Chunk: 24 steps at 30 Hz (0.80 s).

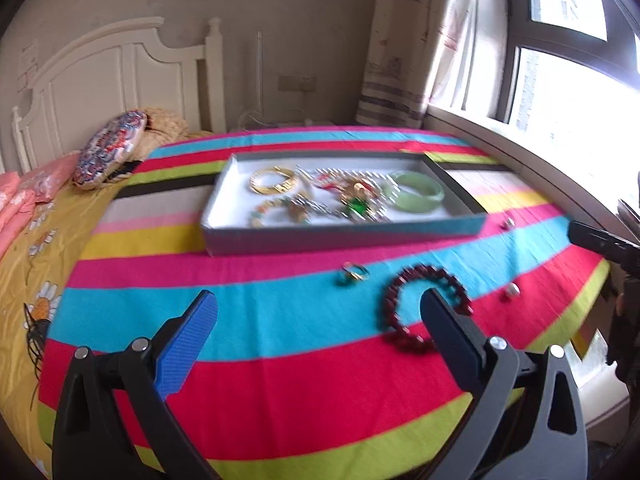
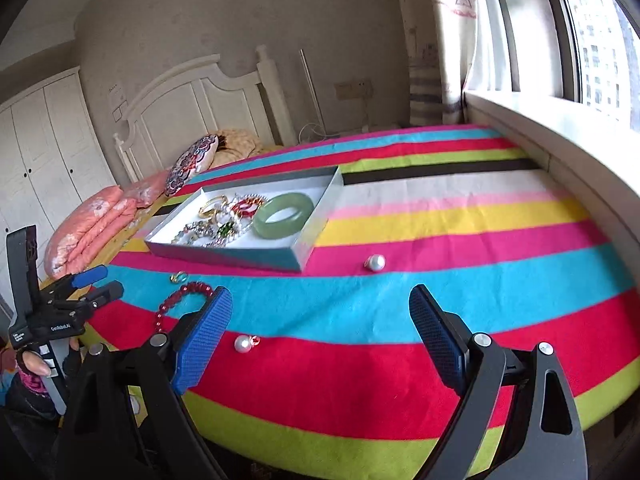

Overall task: Organize jewelry
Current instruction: 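Move both open tools back to the remaining jewelry beside the tray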

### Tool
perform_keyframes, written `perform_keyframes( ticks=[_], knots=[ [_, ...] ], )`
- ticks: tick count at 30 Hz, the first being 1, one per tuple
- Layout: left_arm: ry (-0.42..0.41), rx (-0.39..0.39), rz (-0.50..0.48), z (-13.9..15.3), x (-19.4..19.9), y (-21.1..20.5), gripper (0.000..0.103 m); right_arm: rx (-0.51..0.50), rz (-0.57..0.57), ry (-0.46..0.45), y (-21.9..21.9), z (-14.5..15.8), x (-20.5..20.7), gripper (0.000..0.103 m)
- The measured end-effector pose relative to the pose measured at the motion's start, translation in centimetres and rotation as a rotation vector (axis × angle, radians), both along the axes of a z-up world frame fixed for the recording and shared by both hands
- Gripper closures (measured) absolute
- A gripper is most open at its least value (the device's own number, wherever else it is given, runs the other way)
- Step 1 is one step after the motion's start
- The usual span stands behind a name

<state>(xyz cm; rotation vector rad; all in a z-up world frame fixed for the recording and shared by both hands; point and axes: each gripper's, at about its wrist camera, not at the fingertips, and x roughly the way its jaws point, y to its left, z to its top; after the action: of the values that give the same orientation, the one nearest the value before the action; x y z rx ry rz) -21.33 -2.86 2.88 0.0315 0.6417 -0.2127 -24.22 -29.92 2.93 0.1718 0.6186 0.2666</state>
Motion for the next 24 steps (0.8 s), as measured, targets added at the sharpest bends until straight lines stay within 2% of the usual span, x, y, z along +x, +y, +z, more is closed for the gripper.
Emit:
perform_keyframes(
  ticks=[5,9,12,17,20,22,24],
  knots=[
    [0.042,0.005,-0.043,-1.0,0.2,-1.6,0.002,-0.016,0.037,0.003,1.8,-1.0,-0.4,0.016],
    [0.044,0.05,-0.052,-1.7,0.2,-2.5,0.002,-0.012,0.12,-0.002,4.3,-1.0,-0.6,0.016],
    [0.027,0.114,-0.01,-1.8,0.4,-2.3,0.002,-0.044,0.187,-0.01,6.6,-1.0,-1.0,0.016],
    [0.009,0.128,0.085,-1.2,0.7,1.3,0.002,-0.11,0.36,-0.011,12.6,-1.1,-1.3,0.018],
    [0.017,0.091,0.155,-1.0,0.8,4.5,0.002,-0.187,0.426,0.012,16.5,-1.3,-0.4,0.03],
    [0.014,0.067,0.191,-0.7,0.6,6.2,0.002,-0.2,0.433,0.037,18.2,-1.3,0.7,0.042],
    [0.013,0.057,0.202,-0.6,0.3,7.0,0.002,-0.211,0.431,0.08,19.6,-1.6,2.1,0.047]
  ],
)
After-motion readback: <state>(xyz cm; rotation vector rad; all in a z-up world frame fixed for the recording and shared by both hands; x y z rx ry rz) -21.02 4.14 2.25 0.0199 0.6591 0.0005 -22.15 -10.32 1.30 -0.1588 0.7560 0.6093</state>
